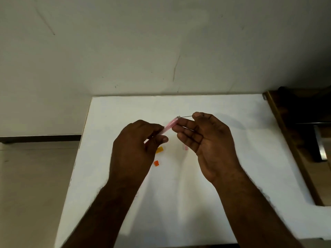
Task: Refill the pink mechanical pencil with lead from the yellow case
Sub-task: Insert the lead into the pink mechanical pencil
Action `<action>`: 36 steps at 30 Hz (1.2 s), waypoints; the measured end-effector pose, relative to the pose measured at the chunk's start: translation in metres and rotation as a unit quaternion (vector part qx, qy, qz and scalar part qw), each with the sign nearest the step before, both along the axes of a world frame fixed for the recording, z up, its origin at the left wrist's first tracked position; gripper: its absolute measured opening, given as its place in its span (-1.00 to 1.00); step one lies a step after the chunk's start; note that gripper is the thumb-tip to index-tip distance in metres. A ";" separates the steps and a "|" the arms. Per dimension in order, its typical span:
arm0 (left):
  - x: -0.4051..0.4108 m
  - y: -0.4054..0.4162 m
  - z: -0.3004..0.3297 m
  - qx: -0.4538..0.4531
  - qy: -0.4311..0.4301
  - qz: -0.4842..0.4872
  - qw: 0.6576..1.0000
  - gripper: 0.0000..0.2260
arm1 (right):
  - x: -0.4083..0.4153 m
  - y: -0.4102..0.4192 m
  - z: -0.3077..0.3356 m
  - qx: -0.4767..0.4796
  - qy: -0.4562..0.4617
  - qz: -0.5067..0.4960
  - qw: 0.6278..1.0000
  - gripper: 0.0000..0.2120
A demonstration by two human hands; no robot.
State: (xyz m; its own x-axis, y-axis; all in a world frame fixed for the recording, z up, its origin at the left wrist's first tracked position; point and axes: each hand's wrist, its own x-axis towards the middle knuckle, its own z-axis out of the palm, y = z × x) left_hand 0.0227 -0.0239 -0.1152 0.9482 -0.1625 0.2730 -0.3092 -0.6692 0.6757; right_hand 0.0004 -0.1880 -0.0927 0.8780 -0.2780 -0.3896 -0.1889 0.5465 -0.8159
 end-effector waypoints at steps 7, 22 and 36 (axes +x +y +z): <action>0.004 0.007 -0.004 0.040 -0.020 -0.005 0.999 -0.88 | -0.001 -0.001 -0.002 -0.020 -0.015 0.020 0.999 -0.87; 0.007 0.012 -0.003 0.083 -0.040 -0.013 0.996 -0.82 | -0.002 0.002 -0.003 -0.036 -0.015 0.034 0.999 -0.86; 0.009 0.014 -0.003 0.113 -0.041 -0.018 0.993 -0.77 | 0.000 0.004 -0.004 -0.084 -0.005 0.037 0.996 -0.89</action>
